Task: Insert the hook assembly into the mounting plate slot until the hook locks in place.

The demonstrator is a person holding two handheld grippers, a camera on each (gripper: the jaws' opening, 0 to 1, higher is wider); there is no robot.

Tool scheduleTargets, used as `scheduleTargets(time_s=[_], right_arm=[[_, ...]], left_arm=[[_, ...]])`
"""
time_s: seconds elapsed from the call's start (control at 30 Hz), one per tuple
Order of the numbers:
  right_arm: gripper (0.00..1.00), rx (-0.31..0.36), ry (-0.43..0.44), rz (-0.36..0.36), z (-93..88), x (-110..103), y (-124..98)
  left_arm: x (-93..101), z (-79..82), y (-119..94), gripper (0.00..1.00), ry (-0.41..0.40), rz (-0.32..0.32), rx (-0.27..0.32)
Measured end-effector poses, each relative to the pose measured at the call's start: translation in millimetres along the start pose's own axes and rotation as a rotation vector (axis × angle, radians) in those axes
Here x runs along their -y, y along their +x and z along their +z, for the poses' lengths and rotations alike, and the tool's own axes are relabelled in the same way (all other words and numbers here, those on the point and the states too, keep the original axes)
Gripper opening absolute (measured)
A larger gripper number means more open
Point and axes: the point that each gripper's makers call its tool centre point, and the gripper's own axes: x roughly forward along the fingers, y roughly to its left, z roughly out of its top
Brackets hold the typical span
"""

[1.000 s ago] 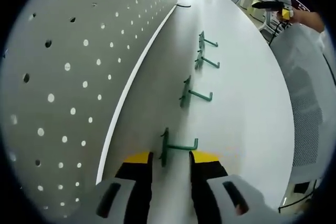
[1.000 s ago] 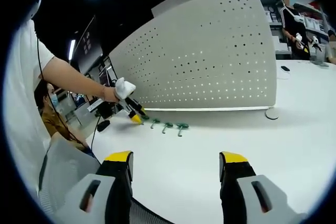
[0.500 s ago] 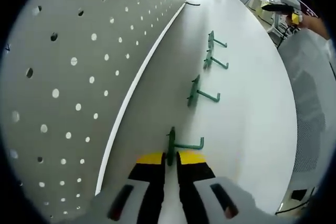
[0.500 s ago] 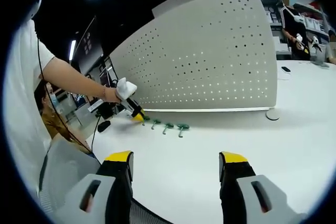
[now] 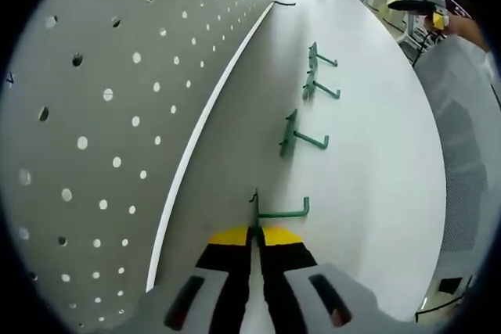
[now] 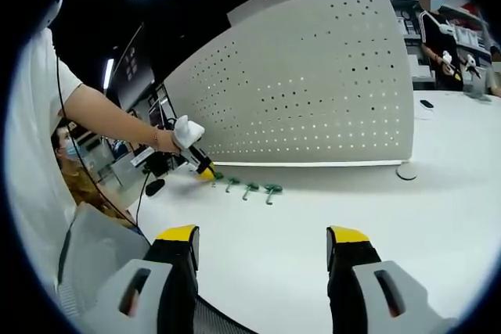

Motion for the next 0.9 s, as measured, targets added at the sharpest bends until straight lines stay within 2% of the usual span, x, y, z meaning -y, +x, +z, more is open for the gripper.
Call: scheduleTargets(time_s=[0.17, 0.27, 0.37, 0.53, 0.9], right_arm=[[0.64, 0.002, 0.004, -0.003, -0.2, 0, -1], [0.64, 0.003, 0.006, -0.003, -0.9, 0, -1], [0.64, 0.004, 0.007, -0.001, -1.1, 0, 0], [0.64, 0.009, 0.005, 0.002, 0.0, -1, 1], [0.63, 0.016, 0.004, 0.017, 1.3, -4, 5]], left_arm=[[2.4, 0.5, 0, 0.04, -0.019, 0.002, 0.027], [4.3, 1.4, -2, 0.04, -0.003, 0.008, 0.049], [-0.2, 8.4, -6, 0.03, -0.049, 0.032, 0.109], [-1.1, 13.4, -12, 0.03, -0.078, 0.049, 0.153], [-4.2, 43.6, -38, 0.03, -0.138, 0.132, 0.328]])
